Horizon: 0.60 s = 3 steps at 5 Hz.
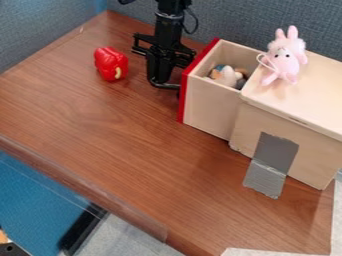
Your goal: Closed the drawer
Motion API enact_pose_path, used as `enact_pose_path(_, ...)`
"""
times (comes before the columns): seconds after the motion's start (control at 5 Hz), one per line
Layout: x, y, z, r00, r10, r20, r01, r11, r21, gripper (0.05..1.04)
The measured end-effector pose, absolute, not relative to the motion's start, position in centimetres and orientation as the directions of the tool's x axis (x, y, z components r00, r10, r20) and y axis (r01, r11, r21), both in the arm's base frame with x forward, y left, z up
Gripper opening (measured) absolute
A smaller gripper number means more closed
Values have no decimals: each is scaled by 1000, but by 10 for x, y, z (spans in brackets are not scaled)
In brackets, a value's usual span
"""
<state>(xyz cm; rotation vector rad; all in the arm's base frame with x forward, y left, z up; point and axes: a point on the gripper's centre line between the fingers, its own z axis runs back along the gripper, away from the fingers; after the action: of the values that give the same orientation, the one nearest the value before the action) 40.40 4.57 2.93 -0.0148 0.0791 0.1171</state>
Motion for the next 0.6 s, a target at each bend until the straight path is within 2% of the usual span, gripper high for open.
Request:
enact_pose_path(0.4, 403, -8, 26, 998, 22, -66, -23, 1000, -15, 128)
enact_pose_path(0.6, 404, -18, 29, 999, 2, -54, -2, 1000, -3, 128)
